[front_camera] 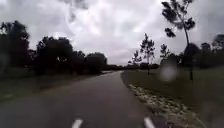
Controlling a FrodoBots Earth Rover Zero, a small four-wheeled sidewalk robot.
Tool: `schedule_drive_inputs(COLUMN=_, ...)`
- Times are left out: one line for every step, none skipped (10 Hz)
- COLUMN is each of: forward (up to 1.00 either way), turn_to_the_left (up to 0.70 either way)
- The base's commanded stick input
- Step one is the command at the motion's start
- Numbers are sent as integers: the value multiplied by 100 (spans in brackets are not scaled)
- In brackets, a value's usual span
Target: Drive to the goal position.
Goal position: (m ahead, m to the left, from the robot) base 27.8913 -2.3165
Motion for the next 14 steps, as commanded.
schedule_drive_inputs(forward=84, turn_to_the_left=3)
schedule_drive_inputs(forward=84, turn_to_the_left=3)
schedule_drive_inputs(forward=84, turn_to_the_left=3)
schedule_drive_inputs(forward=84, turn_to_the_left=3)
schedule_drive_inputs(forward=84, turn_to_the_left=3)
schedule_drive_inputs(forward=84, turn_to_the_left=3)
schedule_drive_inputs(forward=84, turn_to_the_left=3)
schedule_drive_inputs(forward=84, turn_to_the_left=3)
schedule_drive_inputs(forward=84, turn_to_the_left=3)
schedule_drive_inputs(forward=84, turn_to_the_left=3)
schedule_drive_inputs(forward=84, turn_to_the_left=3)
schedule_drive_inputs(forward=84, turn_to_the_left=3)
schedule_drive_inputs(forward=84, turn_to_the_left=3)
schedule_drive_inputs(forward=84, turn_to_the_left=3)
